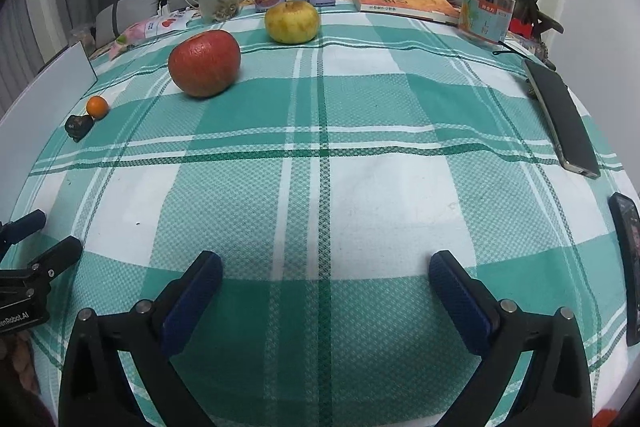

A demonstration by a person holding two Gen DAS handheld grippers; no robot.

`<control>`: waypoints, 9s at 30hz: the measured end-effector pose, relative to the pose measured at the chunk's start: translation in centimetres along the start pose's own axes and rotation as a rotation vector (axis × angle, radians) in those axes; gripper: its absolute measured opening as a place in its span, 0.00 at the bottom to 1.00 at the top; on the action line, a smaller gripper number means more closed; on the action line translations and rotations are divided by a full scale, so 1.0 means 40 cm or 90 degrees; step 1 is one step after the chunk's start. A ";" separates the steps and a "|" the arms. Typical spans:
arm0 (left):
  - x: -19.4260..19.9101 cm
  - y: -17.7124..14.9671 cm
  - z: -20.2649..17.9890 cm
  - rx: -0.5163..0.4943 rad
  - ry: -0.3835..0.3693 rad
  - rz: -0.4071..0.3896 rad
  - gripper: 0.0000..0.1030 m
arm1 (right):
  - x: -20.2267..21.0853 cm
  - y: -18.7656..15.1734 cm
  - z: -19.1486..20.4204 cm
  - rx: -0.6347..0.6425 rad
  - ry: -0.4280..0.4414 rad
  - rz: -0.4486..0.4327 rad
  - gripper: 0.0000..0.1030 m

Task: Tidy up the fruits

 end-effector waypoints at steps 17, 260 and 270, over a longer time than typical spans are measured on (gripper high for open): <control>0.000 -0.001 -0.001 0.001 0.000 0.000 0.95 | -0.002 0.000 0.001 0.002 -0.002 0.001 1.00; 0.413 0.000 0.809 0.354 0.032 0.021 0.40 | 0.359 0.185 0.923 0.248 0.445 0.074 0.66; 0.247 -0.158 0.940 0.464 0.083 0.154 0.41 | 0.170 0.095 1.292 0.392 0.371 0.135 0.66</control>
Point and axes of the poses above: each gripper's, at about its wrist camera, not at the fingertips, and x roughly against the way its jaws point, z to its left, y to its top, the point moved 5 cm from there along -x, roughly the way its jaws point, and after that the axes turned 6 degrees about -x, right-handed, at the moved point
